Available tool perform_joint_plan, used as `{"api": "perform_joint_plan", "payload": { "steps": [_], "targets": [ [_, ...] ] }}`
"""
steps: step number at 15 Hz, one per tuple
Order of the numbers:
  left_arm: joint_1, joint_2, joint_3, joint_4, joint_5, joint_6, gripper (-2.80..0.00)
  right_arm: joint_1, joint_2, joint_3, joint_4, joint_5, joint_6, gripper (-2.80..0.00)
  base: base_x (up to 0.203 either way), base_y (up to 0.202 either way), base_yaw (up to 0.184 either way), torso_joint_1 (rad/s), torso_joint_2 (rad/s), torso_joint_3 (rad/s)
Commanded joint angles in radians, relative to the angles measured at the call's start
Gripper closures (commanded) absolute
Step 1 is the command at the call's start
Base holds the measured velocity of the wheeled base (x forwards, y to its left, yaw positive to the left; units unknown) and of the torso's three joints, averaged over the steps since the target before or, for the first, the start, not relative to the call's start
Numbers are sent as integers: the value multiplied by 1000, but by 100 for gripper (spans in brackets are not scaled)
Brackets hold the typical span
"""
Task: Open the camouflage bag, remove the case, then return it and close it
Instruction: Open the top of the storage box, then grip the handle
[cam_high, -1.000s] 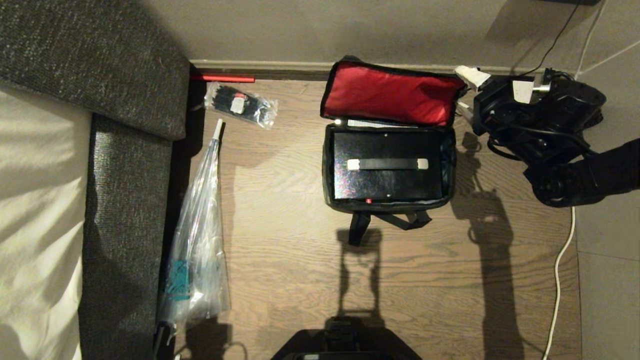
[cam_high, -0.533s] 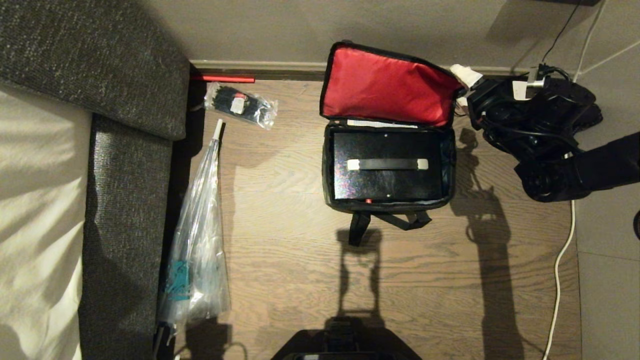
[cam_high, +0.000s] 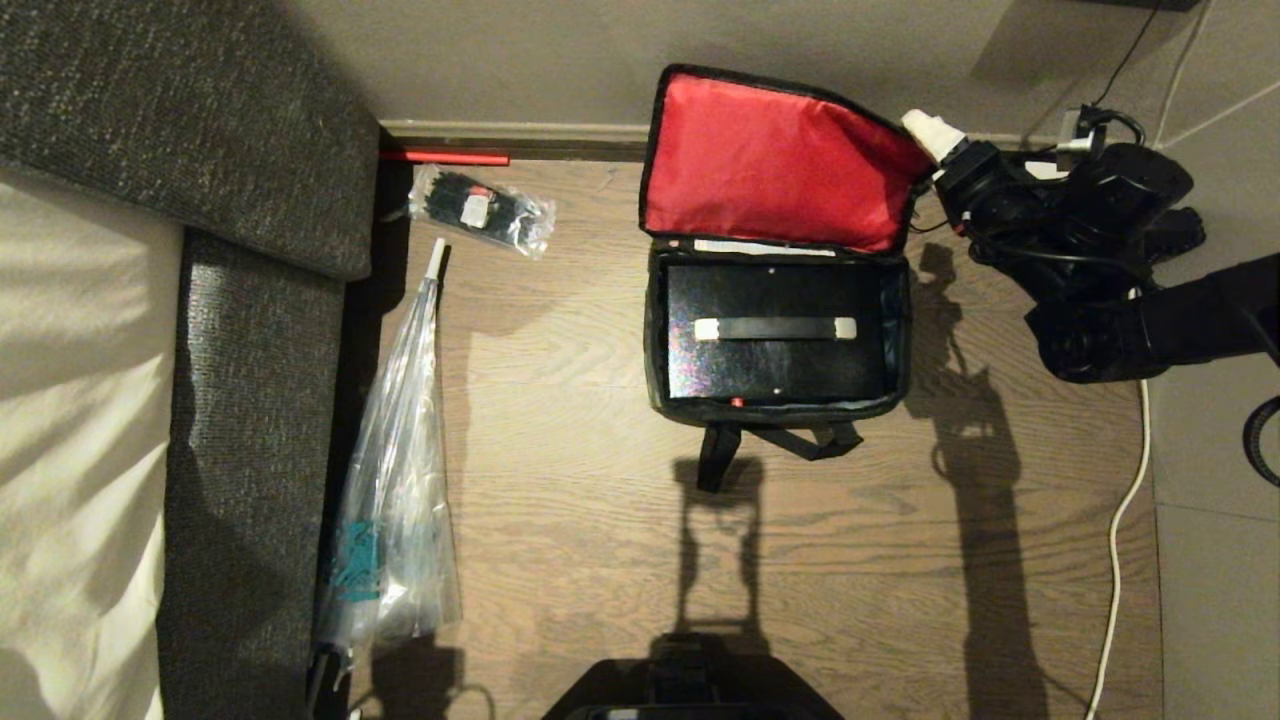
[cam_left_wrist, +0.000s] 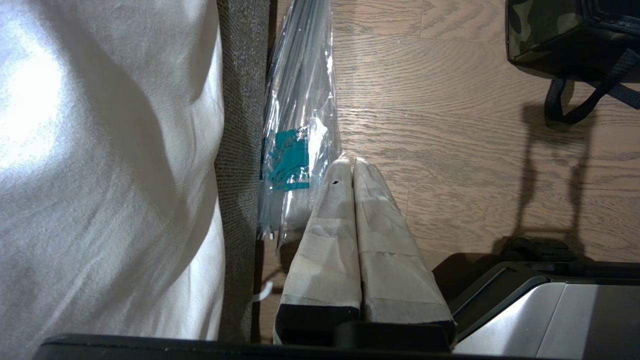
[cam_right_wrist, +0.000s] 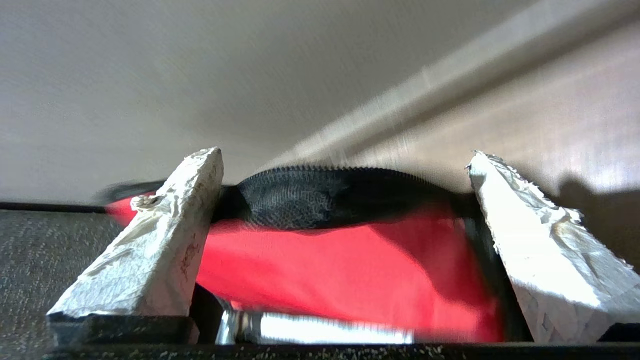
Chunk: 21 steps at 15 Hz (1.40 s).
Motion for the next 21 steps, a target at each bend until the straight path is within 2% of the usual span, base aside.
{"api": "perform_joint_plan", "payload": {
  "steps": [1, 6, 9, 11, 14, 18, 19, 21],
  "targets": [
    [0, 0, 0, 0, 0, 0, 0, -9, 14, -51, -6, 10, -26, -280, 0, 0, 0, 0, 0, 0],
    [0, 0, 0, 0, 0, 0, 0, -10, 28, -87, -14, 33, -90, -280, 0, 0, 0, 0, 0, 0],
    [0, 0, 0, 0, 0, 0, 0, -25, -10, -54, -4, 49, -141, -280, 0, 0, 0, 0, 0, 0],
    [0, 0, 0, 0, 0, 0, 0, -32, -30, 36, 11, 60, -161, -280, 0, 0, 0, 0, 0, 0],
    [0, 0, 0, 0, 0, 0, 0, -30, -95, 250, 19, 67, -180, -280, 0, 0, 0, 0, 0, 0],
    [0, 0, 0, 0, 0, 0, 0, 7, -217, 509, 18, 66, -175, -280, 0, 0, 0, 0, 0, 0],
    [0, 0, 0, 0, 0, 0, 0, 14, -257, 558, 20, 66, -175, 0, 0, 0, 0, 0, 0, 0],
    [0, 0, 0, 0, 0, 0, 0, 24, -343, 631, 23, 73, -179, 0, 0, 0, 0, 0, 0, 0]
  ]
}}
